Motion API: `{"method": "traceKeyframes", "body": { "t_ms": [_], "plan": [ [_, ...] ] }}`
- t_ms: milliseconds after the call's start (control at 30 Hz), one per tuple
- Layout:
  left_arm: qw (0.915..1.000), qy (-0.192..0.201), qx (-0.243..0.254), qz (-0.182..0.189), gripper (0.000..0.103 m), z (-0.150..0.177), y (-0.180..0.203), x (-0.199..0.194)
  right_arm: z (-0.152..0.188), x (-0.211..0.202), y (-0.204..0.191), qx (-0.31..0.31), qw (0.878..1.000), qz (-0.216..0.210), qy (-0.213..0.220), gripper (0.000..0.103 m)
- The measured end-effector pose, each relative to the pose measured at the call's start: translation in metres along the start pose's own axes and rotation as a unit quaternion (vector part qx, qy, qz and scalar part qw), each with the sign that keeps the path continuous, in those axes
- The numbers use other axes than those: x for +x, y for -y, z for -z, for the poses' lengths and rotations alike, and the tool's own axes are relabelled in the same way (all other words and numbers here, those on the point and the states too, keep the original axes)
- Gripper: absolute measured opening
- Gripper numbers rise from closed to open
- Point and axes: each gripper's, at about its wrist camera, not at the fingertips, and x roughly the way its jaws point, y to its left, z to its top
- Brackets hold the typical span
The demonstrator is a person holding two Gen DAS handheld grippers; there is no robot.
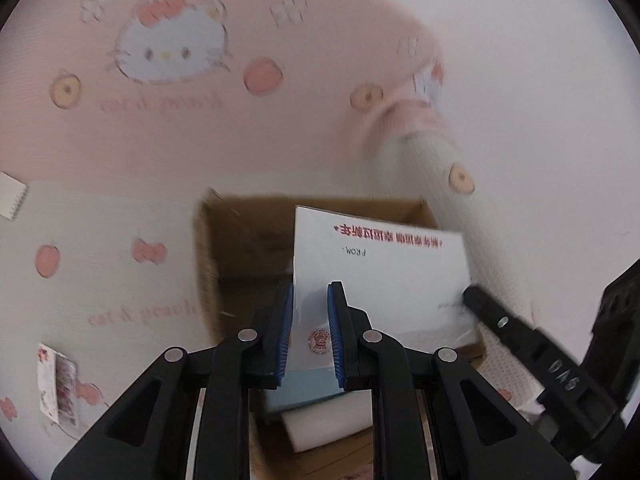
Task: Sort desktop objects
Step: 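Lower the envelope into the cardboard box and open the right gripper, then withdraw the right gripper from the box back over the bed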
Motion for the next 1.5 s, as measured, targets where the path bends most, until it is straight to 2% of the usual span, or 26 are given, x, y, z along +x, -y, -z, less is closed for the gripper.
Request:
{"method": "traceKeyframes", "body": {
  "t_ms": [400, 633, 833, 1033, 1067, 1133, 1200, 1267, 1367, 1500],
  "plan": [
    [0.9984, -0.043, 0.026, -0.027, 0.019, -0.02, 0.039, 0.069, -0.039, 0.05, 0.054, -0.008, 0.999, 0.034, -0.04, 0.014],
    [0.9957, -0.081, 0.022, -0.038, 0.019, -0.021, 0.039, 0.1, -0.051, 0.086, 0.076, -0.013, 0.995, 0.064, -0.082, 0.014],
    [0.9927, -0.112, 0.016, -0.044, 0.019, -0.02, 0.037, 0.124, -0.052, 0.107, 0.08, -0.028, 0.991, 0.074, -0.108, 0.014],
    [0.9886, -0.142, 0.009, -0.05, 0.022, -0.02, 0.035, 0.149, -0.048, 0.117, 0.079, -0.043, 0.989, 0.095, -0.104, 0.015],
    [0.9878, -0.147, 0.008, -0.051, 0.025, -0.02, 0.035, 0.153, -0.049, 0.116, 0.079, -0.042, 0.989, 0.096, -0.101, 0.021],
    [0.9871, -0.154, 0.007, -0.045, 0.04, -0.019, 0.037, 0.157, -0.05, 0.113, 0.08, -0.037, 0.991, 0.087, -0.098, 0.032],
    [0.9884, -0.147, 0.009, -0.037, 0.045, -0.018, 0.04, 0.152, -0.051, 0.109, 0.081, -0.03, 0.992, 0.072, -0.098, 0.045],
    [0.9902, -0.134, 0.014, -0.038, 0.048, -0.019, 0.042, 0.145, -0.051, 0.101, 0.078, -0.035, 0.993, 0.071, -0.089, 0.053],
    [0.992, -0.117, 0.019, -0.043, 0.051, -0.02, 0.039, 0.134, -0.05, 0.089, 0.07, -0.057, 0.993, 0.077, -0.075, 0.055],
    [0.9923, -0.117, 0.005, -0.042, 0.051, -0.024, 0.029, 0.124, -0.051, 0.083, 0.059, -0.078, 0.991, 0.081, -0.076, 0.055]
  ]
}}
